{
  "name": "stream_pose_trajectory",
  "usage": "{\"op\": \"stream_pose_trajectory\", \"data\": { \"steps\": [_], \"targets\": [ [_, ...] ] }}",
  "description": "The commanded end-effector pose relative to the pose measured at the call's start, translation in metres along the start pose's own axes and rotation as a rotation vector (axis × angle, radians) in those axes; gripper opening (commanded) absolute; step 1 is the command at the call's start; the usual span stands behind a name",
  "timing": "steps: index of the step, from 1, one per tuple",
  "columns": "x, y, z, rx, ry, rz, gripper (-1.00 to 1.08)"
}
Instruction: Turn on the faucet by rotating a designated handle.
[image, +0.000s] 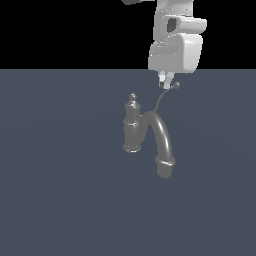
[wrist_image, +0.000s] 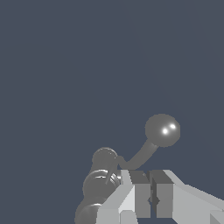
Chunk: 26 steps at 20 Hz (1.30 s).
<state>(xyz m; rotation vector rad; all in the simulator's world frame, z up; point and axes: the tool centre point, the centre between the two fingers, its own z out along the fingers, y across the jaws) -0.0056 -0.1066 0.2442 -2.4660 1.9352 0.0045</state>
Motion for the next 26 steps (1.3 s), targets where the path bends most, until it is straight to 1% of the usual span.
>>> {"op": "stream_pose_trajectory", "data": {
  "steps": [1, 26],
  "targets": [
    [0.000, 0.000, 0.000, 0.000, -0.002, 0.000, -1.00],
    [0.023, -0.070, 0.002, -0.003, 0.005, 0.038, -1.00]
  ]
}}
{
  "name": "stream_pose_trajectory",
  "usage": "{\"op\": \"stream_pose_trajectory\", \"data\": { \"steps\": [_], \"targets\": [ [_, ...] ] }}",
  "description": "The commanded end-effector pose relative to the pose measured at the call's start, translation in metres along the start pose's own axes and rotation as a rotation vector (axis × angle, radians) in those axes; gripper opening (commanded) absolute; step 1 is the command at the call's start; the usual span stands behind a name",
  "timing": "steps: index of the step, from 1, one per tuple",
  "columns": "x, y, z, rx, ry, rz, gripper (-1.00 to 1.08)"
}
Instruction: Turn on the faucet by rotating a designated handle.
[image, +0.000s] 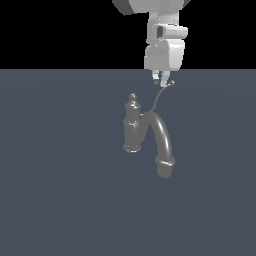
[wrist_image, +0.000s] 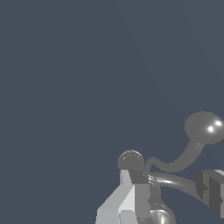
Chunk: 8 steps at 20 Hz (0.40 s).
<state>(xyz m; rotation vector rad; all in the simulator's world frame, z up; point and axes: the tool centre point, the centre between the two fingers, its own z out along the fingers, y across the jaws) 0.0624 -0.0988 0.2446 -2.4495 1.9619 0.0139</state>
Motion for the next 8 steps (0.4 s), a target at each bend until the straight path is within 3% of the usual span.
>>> {"op": "stream_pose_trajectory", "data": {
  "steps": [1, 8],
  "targets": [
    [0.015, -0.005, 0.002, 0.004, 0.007, 0.019, -1.00],
    [0.020, -0.020, 0.003, 0.003, 0.009, 0.027, -1.00]
  ]
}}
